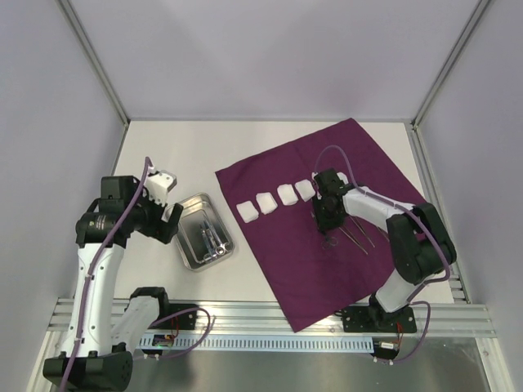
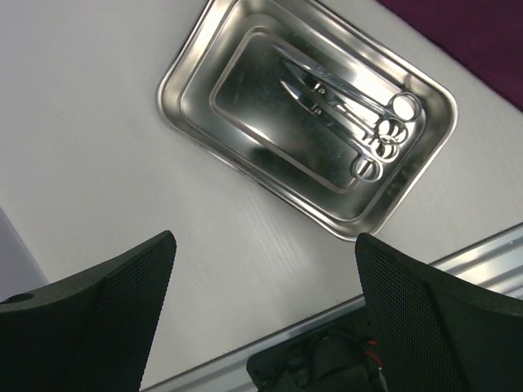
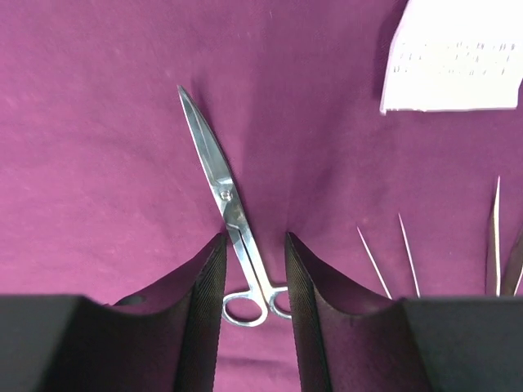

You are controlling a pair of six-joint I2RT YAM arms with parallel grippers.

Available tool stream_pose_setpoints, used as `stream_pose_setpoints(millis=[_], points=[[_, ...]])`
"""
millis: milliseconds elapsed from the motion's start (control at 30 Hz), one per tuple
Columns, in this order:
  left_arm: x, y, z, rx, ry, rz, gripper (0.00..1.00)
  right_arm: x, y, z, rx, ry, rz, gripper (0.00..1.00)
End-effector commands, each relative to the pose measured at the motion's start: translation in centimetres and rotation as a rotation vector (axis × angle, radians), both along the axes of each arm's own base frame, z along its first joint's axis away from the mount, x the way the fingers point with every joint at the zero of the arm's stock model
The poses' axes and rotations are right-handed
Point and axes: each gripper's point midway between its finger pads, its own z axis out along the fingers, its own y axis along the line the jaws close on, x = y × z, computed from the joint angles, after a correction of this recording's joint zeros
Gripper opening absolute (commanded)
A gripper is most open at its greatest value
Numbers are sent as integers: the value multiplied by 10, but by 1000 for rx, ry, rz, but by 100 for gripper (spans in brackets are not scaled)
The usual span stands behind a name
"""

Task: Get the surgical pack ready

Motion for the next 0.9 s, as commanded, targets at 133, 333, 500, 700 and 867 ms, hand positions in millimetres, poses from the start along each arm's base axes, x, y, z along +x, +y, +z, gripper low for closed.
stream_pose_setpoints(millis=[133, 333, 500, 700, 867], points=[[-2, -45, 20, -214, -51, -159, 100, 14, 7, -4, 19, -17, 22, 31], [1, -33, 18, -169, -57, -88, 100, 15, 8, -5, 20, -14, 16, 27], [1, -31, 19, -158, -64, -79, 100, 11, 15, -5, 47, 10, 41, 12], [3, -25, 19, -133, -69, -53, 100, 9, 19, 7, 79, -7, 46, 0], [2, -24, 20, -126, -74, -50, 100, 11, 21, 22, 106, -44, 37, 0]])
